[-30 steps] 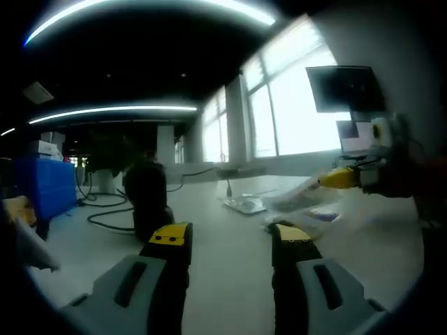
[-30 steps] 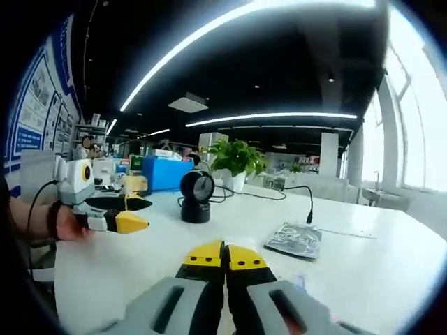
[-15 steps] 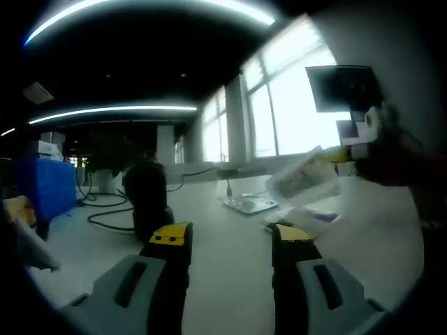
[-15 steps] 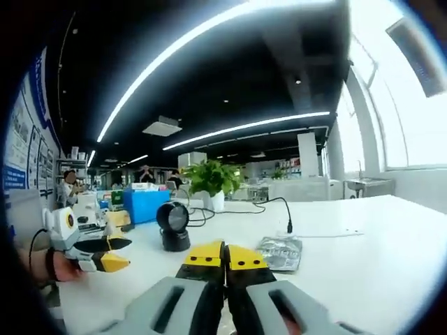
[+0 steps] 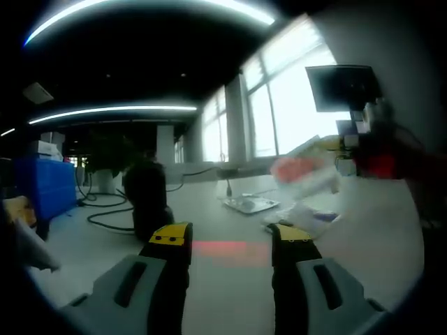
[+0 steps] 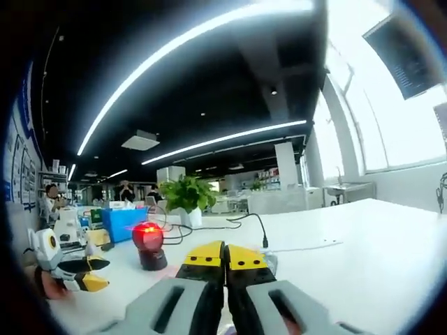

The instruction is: Clip sheet goods on table flip sheet goods clip sheet goods scan sheet goods put sheet goods back to table

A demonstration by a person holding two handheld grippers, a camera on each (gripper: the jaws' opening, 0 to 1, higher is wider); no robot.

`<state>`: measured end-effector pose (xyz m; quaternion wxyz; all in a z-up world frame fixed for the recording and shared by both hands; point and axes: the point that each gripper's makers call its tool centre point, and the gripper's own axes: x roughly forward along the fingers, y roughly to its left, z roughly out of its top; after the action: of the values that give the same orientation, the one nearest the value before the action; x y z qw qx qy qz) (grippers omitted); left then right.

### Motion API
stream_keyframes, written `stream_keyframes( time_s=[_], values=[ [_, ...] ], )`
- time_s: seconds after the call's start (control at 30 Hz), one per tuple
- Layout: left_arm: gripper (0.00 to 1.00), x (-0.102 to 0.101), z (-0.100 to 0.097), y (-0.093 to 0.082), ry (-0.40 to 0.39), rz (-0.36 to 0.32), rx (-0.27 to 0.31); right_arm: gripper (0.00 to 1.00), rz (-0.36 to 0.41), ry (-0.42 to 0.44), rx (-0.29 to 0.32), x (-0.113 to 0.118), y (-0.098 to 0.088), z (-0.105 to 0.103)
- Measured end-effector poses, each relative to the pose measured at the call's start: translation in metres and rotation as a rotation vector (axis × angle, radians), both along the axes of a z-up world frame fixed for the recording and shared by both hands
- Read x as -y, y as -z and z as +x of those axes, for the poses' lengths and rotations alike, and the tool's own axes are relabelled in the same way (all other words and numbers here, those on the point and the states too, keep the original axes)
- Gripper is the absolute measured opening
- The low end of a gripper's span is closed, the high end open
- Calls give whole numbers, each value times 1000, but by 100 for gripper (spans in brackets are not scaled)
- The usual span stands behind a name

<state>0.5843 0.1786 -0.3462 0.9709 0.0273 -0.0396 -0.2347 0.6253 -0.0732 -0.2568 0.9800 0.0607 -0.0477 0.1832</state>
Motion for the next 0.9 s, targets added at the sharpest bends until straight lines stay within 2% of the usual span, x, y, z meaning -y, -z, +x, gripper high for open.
stream_keyframes(
  time_s=[0.17,0.3,0.47,0.6,0.8,0.9],
  values=[
    [38,0,0,0,-2,-1,0,0,8,61,33,13,-12,4],
    [38,-1,0,0,-4,-4,1,0,33,87,39,17,-14,5],
    [38,-1,0,0,-2,-5,0,0,83,130,47,34,-18,9],
    [38,-1,0,-1,-2,-6,1,0,92,137,50,38,-19,6],
    [38,-2,0,-1,-4,-7,2,0,175,181,41,53,-14,1],
    [38,-1,0,0,-2,-3,1,0,259,217,36,66,-11,-4]
  ],
)
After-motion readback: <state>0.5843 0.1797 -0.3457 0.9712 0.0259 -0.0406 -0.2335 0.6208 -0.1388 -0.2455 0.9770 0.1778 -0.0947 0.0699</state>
